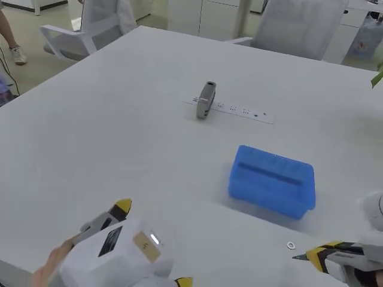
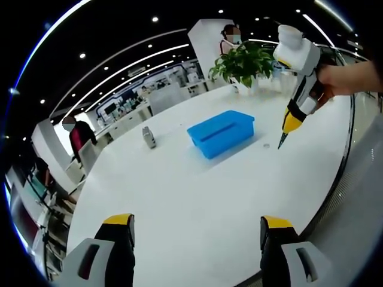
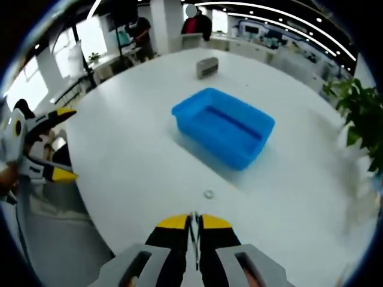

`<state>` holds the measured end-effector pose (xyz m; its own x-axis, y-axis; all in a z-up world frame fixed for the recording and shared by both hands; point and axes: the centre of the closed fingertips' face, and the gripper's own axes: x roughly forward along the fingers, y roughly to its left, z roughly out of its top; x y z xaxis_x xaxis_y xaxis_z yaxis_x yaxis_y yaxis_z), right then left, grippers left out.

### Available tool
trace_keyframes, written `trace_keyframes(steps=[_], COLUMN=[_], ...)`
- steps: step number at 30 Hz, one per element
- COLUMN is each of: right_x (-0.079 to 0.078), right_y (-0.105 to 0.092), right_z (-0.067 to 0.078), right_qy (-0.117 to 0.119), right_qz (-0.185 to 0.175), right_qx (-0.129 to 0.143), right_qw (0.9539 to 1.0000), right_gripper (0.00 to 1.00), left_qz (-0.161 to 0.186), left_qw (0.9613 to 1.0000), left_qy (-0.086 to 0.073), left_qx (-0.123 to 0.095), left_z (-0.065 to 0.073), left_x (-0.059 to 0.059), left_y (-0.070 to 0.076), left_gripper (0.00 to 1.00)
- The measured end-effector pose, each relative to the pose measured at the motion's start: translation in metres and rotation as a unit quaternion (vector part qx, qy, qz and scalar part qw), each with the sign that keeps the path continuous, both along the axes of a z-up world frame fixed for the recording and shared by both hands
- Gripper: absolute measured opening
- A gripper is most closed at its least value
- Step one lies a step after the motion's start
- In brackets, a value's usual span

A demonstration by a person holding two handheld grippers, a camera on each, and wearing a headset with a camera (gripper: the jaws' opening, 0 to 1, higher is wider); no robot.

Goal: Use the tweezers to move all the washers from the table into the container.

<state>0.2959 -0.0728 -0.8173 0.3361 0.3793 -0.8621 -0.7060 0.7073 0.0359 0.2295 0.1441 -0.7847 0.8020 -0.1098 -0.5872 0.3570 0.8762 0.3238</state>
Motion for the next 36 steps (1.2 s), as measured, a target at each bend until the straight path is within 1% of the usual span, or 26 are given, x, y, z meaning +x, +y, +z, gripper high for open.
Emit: trace_keyframes(steps=[3, 5, 9, 12, 13, 14, 15, 16, 17, 18, 20, 22, 24, 25, 26, 27, 28, 29, 31, 36], right_x=[-0.003, 0.000, 0.002, 0.008, 0.008, 0.009, 0.010, 0.012, 0.012, 0.010, 0.010, 0.011, 0.018, 0.021, 0.025, 0.028, 0.030, 0.033, 0.036, 0.048], right_y=[-0.002, 0.000, 0.004, 0.008, 0.009, 0.011, 0.011, 0.009, 0.009, 0.006, 0.003, 0.000, -0.006, -0.008, -0.009, -0.010, -0.010, -0.010, -0.008, 0.000], right_z=[-0.005, -0.008, -0.004, -0.004, -0.003, -0.003, -0.003, -0.002, -0.002, -0.002, 0.000, 0.005, 0.010, 0.011, 0.013, 0.013, 0.012, 0.012, 0.011, 0.008], right_qy=[0.005, 0.006, 0.001, -0.019, -0.030, -0.041, -0.050, -0.066, -0.070, -0.068, -0.082, -0.089, -0.100, -0.097, -0.098, -0.094, -0.088, -0.090, -0.091, -0.106], right_qz=[0.014, 0.021, 0.023, 0.018, 0.013, 0.003, -0.006, -0.017, -0.023, -0.031, -0.039, -0.045, -0.069, -0.081, -0.092, -0.096, -0.099, -0.103, -0.103, -0.094], right_qx=[-0.023, -0.028, -0.025, -0.008, 0.003, 0.020, 0.030, 0.048, 0.058, 0.069, 0.078, 0.087, 0.099, 0.104, 0.112, 0.119, 0.121, 0.122, 0.120, 0.112], right_qw=[0.9996, 0.9994, 0.9994, 0.9996, 0.9995, 0.9990, 0.9983, 0.9965, 0.9956, 0.9948, 0.9929, 0.9912, 0.9875, 0.9865, 0.9846, 0.9837, 0.9837, 0.9830, 0.9833, 0.9835], right_gripper=[0.02, 0.02, 0.02, 0.02, 0.02, 0.02, 0.01, 0.01, 0.01, 0.01, 0.01, 0.02, 0.02, 0.02, 0.02, 0.02, 0.02, 0.03, 0.03, 0.03], left_qz=[-0.002, -0.003, -0.004, -0.003, -0.003, -0.003, -0.002, -0.002, -0.002, -0.002, -0.003, -0.005, -0.007, -0.007, -0.007, -0.007, -0.007, -0.007, -0.007, -0.005], left_qw=[1.0000, 1.0000, 1.0000, 1.0000, 1.0000, 1.0000, 1.0000, 1.0000, 1.0000, 1.0000, 1.0000, 0.9999, 0.9999, 0.9999, 0.9999, 0.9999, 0.9999, 0.9999, 0.9999, 0.9999], left_qy=[0.001, 0.003, 0.004, 0.003, 0.003, 0.003, 0.004, 0.005, 0.005, 0.005, 0.007, 0.007, 0.009, 0.009, 0.009, 0.010, 0.010, 0.010, 0.011, 0.011], left_qx=[0.002, 0.003, 0.004, 0.003, 0.004, 0.004, 0.004, 0.005, 0.005, 0.005, 0.006, 0.007, 0.008, 0.009, 0.008, 0.008, 0.009, 0.009, 0.009, 0.010], left_z=[-0.001, -0.001, 0.000, 0.000, 0.000, 0.000, 0.000, 0.000, 0.000, -0.001, -0.001, -0.001, -0.002, -0.002, -0.002, -0.002, -0.002, -0.002, -0.003, -0.003], left_x=[0.000, -0.001, -0.001, -0.001, -0.001, -0.001, -0.001, -0.001, -0.001, -0.001, -0.001, -0.001, -0.001, -0.001, -0.001, -0.001, -0.001, -0.001, -0.002, -0.001], left_y=[-0.001, -0.001, -0.002, -0.002, -0.002, -0.002, -0.002, -0.002, -0.002, -0.002, -0.002, -0.003, -0.003, -0.003, -0.003, -0.003, -0.003, -0.003, -0.003, -0.002], left_gripper=[0.88, 0.88, 0.88, 0.88, 0.88, 0.88, 0.88, 0.88, 0.88, 0.88, 0.88, 0.88, 0.88, 0.88, 0.88, 0.88, 0.88, 0.88, 0.88, 0.88])
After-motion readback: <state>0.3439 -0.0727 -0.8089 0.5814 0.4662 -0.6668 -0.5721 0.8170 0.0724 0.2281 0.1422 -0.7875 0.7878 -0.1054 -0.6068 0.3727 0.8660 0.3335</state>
